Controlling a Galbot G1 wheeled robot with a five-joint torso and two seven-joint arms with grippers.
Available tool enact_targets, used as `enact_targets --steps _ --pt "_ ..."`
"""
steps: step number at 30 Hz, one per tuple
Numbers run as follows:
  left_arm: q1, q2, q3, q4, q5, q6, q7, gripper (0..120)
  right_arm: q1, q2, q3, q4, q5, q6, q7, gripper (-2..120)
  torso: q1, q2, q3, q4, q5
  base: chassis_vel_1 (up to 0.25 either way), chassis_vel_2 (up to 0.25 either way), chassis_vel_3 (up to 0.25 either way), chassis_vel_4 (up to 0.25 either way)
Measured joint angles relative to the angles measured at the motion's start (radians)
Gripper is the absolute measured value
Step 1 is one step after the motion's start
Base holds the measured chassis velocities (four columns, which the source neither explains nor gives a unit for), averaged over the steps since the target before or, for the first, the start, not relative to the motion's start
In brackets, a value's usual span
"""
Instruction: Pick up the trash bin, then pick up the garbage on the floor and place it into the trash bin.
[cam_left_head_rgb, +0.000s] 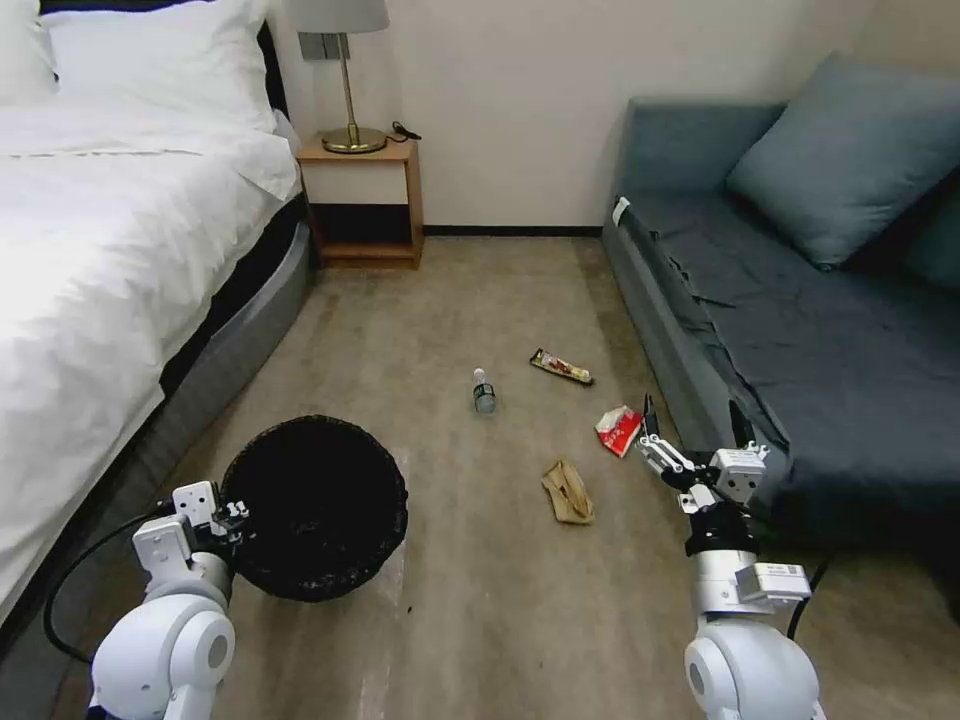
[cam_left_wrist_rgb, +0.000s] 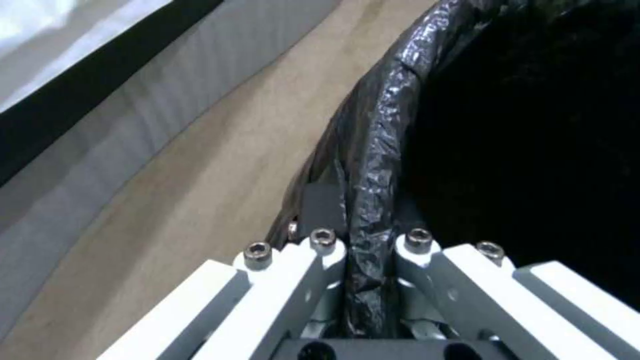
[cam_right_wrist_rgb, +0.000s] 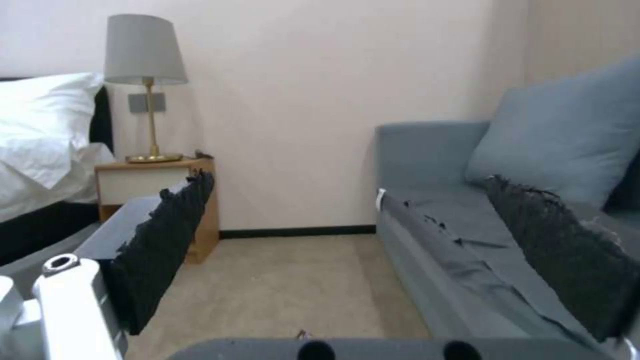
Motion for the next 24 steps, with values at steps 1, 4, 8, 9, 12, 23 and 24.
enact_targets --steps 1,4,8,9,12,23,24 --pt "0.000 -0.001 0.000 0.001 0.000 0.000 0.000 3 0.001 0.000 0.000 -0.003 0.000 0.000 0.000 100 0.000 0.000 0.000 0.0000 0.0003 -0.234 0.230 0.211 -0.196" --pt "-0.001 -0.003 0.000 0.004 0.000 -0.001 0.000 3 0.004 -0.001 -0.001 -0.011 -0.001 0.001 0.000 100 0.000 0.000 0.000 0.0001 -0.0001 -0.212 0.212 0.226 -0.213" --pt "-0.004 -0.005 0.001 0.007 0.001 -0.002 0.000 3 0.012 -0.004 -0.002 -0.025 -0.004 0.004 -0.002 100 0.000 0.000 0.000 0.0000 -0.0001 -0.209 0.210 0.217 -0.228" --pt "-0.004 -0.005 0.001 0.007 0.001 -0.002 0.000 3 0.012 -0.004 -0.002 -0.025 -0.004 0.004 -0.002 100 0.000 0.000 0.000 0.0000 -0.0001 -0.226 0.215 0.211 -0.213" --pt "-0.007 -0.007 0.001 0.013 0.001 -0.004 0.000 3 0.027 -0.010 -0.007 -0.044 -0.011 0.007 -0.003 100 0.000 0.000 0.000 0.0000 0.0001 -0.213 0.194 0.205 -0.198" --pt "-0.020 -0.014 -0.007 0.032 0.014 -0.015 0.009 3 0.158 -0.141 -0.146 -0.210 0.092 -0.116 0.035 100 0.000 0.000 0.000 0.0002 0.0003 -0.064 0.070 0.076 -0.063" --pt "-0.020 -0.013 -0.012 0.032 0.014 -0.016 0.012 3 0.187 -0.181 -0.196 -0.247 0.149 -0.161 0.053 100 0.000 0.000 0.000 0.0000 0.0004 0.000 0.000 0.000 0.000"
